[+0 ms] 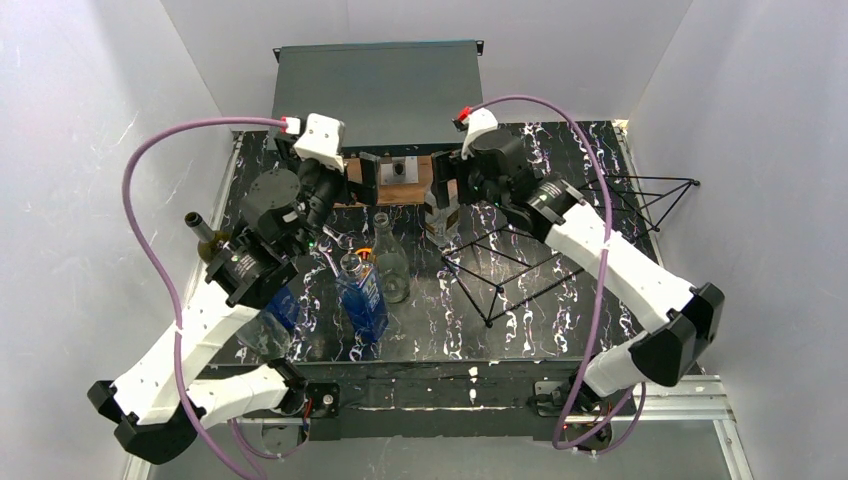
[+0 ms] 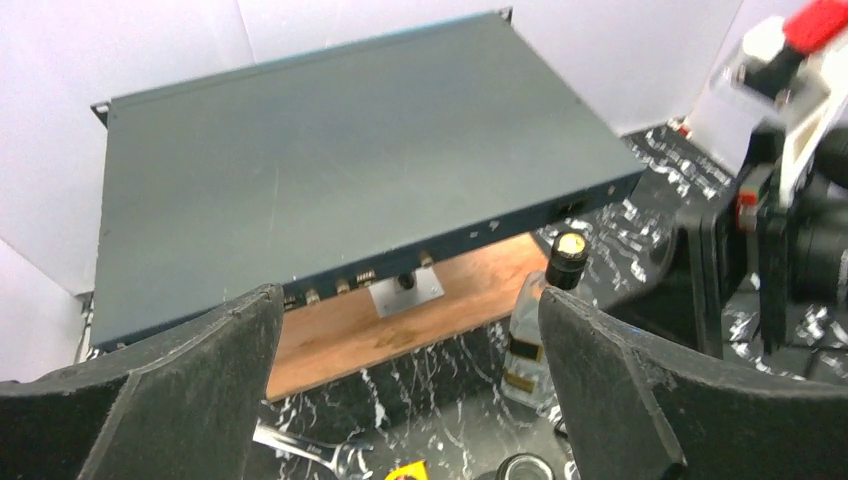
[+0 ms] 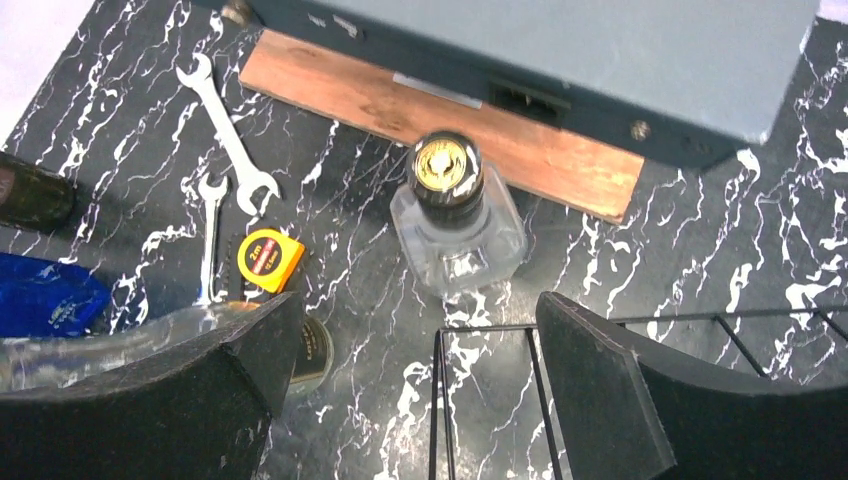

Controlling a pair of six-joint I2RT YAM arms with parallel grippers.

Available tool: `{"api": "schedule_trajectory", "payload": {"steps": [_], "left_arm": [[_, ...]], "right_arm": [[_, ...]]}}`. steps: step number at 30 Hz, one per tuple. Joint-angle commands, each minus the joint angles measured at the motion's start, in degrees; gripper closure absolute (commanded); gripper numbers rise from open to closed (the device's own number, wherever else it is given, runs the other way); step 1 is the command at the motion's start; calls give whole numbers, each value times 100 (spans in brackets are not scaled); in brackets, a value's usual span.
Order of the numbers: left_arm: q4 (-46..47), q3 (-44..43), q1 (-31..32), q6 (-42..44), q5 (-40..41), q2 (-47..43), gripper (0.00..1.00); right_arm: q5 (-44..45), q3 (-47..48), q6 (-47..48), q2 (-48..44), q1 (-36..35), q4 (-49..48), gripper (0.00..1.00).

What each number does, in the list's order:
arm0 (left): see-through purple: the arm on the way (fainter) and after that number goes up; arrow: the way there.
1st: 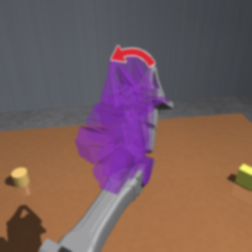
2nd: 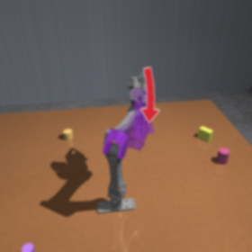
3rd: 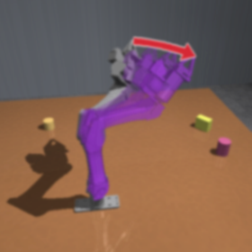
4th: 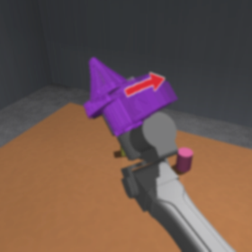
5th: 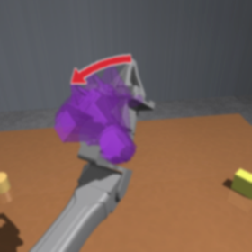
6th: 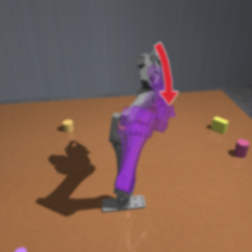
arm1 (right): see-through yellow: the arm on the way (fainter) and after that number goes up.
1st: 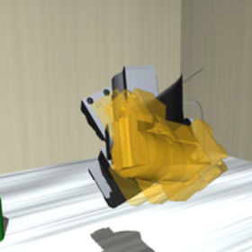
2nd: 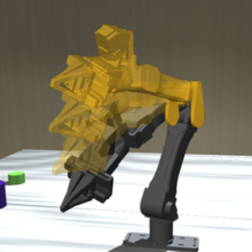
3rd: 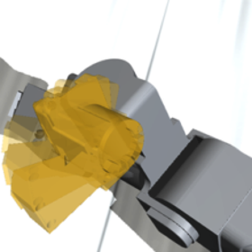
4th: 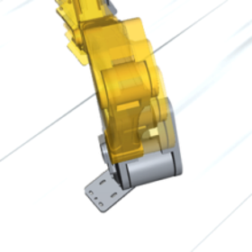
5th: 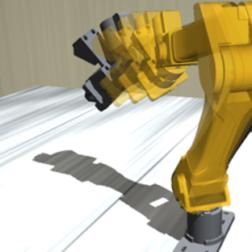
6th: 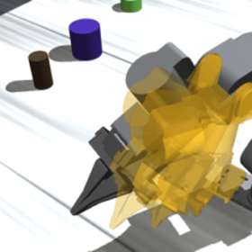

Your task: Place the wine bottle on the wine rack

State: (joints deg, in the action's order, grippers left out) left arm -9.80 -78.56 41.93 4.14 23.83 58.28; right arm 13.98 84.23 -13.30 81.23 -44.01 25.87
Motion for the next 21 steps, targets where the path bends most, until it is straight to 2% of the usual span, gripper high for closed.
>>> {"api": "schedule_trajectory", "payload": {"steps": [1,5,7,9,14,21], "left_arm": [[547,477,-69,305,308,-148,2],[703,815,-194,129,200,-361,2],[752,940,-451,-154,-48,-455,2],[881,1111,-638,-247,-170,-443,2],[945,1224,-729,-224,-228,-461,2],[1141,1335,-744,-136,-248,-389,2]], "right_arm": [[188,751,162,375,-23,70,6],[526,997,411,708,-26,47,10],[630,1238,497,1041,-18,30,20],[506,1520,653,1321,-12,59,25],[88,1591,775,1619,150,-96,41],[110,1435,833,1634,199,-232,46]]}}
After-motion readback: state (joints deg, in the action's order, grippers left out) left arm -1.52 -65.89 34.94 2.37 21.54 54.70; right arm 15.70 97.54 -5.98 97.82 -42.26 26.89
